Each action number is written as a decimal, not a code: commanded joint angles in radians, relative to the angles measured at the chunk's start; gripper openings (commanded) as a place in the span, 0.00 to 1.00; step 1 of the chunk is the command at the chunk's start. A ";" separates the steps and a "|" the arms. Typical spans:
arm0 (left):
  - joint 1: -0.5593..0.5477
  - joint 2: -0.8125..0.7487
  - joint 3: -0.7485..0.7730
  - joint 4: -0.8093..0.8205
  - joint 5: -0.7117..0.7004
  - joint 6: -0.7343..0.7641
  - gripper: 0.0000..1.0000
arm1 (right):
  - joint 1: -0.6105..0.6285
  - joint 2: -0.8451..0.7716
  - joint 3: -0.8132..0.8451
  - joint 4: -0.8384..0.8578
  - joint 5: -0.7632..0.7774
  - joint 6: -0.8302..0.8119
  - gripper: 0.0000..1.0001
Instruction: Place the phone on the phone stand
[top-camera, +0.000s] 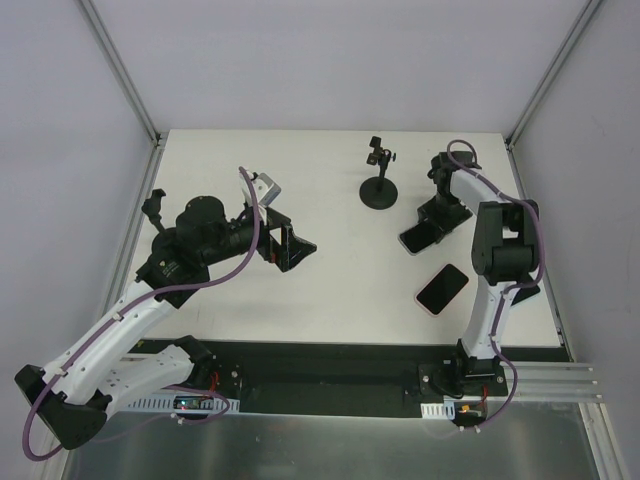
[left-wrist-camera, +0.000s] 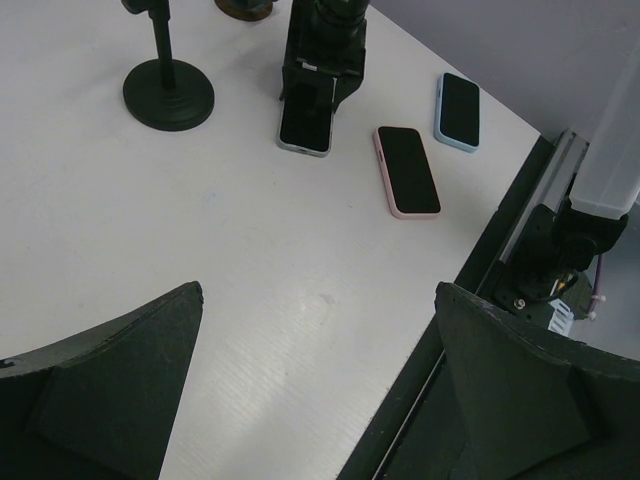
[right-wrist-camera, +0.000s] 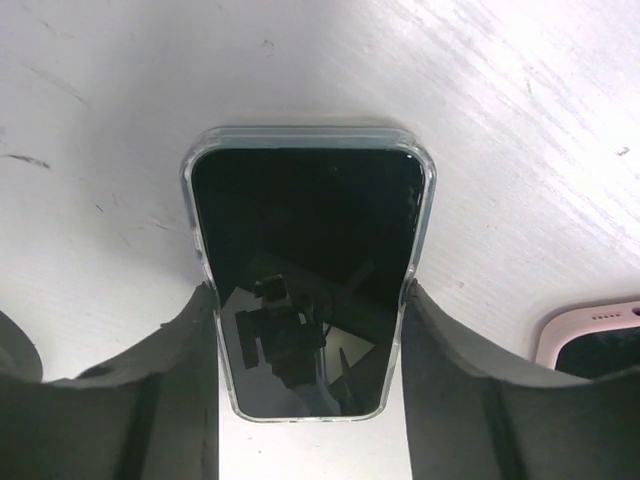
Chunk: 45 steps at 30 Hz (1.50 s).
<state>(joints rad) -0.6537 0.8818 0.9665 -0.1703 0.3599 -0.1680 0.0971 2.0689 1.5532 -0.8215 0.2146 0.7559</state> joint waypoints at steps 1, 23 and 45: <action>-0.001 0.003 0.040 0.026 0.024 -0.005 0.99 | 0.010 -0.058 -0.097 0.034 0.012 -0.075 0.01; -0.001 0.039 0.037 0.023 0.021 -0.004 0.99 | 0.019 -0.125 -0.243 0.170 -0.098 -0.544 0.60; -0.001 0.000 0.043 0.017 0.024 -0.002 0.99 | 0.061 -0.124 -0.234 0.159 -0.112 -0.662 0.25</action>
<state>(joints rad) -0.6537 0.9005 0.9680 -0.1722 0.3599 -0.1680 0.1329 1.9434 1.3506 -0.6506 0.1314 0.1253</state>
